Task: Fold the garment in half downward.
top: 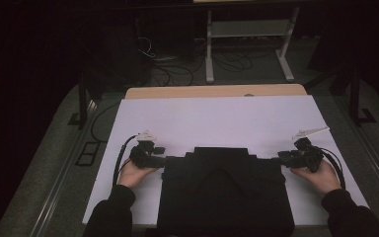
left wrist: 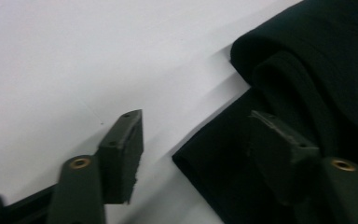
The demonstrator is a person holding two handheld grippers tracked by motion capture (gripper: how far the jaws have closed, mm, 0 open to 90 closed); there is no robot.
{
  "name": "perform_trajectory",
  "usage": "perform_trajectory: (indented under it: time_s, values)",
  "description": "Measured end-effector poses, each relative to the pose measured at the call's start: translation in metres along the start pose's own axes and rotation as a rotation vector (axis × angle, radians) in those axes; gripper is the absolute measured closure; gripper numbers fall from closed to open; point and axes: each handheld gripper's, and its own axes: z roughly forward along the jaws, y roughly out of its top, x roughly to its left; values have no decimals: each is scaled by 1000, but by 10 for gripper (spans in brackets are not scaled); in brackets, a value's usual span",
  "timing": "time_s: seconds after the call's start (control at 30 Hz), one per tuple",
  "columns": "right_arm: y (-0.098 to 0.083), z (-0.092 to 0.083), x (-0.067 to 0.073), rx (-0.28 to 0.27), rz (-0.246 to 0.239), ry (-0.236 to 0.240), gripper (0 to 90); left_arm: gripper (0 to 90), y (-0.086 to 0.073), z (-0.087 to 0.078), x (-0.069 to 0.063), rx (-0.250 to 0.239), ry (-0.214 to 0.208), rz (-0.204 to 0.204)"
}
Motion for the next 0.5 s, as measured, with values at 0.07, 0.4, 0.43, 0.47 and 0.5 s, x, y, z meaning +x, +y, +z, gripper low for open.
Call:
perform_trajectory:
  time_s: [0.07,0.4,0.43,0.47,0.5]
  values:
    - [0,1,1,5,0,0,598,428,0,1,0,5,-9,7]
    - [0,1,2,21,2,-1,847,672,1,2,-3,26,-5,32]
    - [0,1,2,24,2,2,856,689,1,2,-3,30,0,30]
    - [0,2,3,26,3,0,860,716,1,2,-4,38,3,31]
    - [1,2,3,27,2,-2,863,741,1,3,-4,47,9,36]
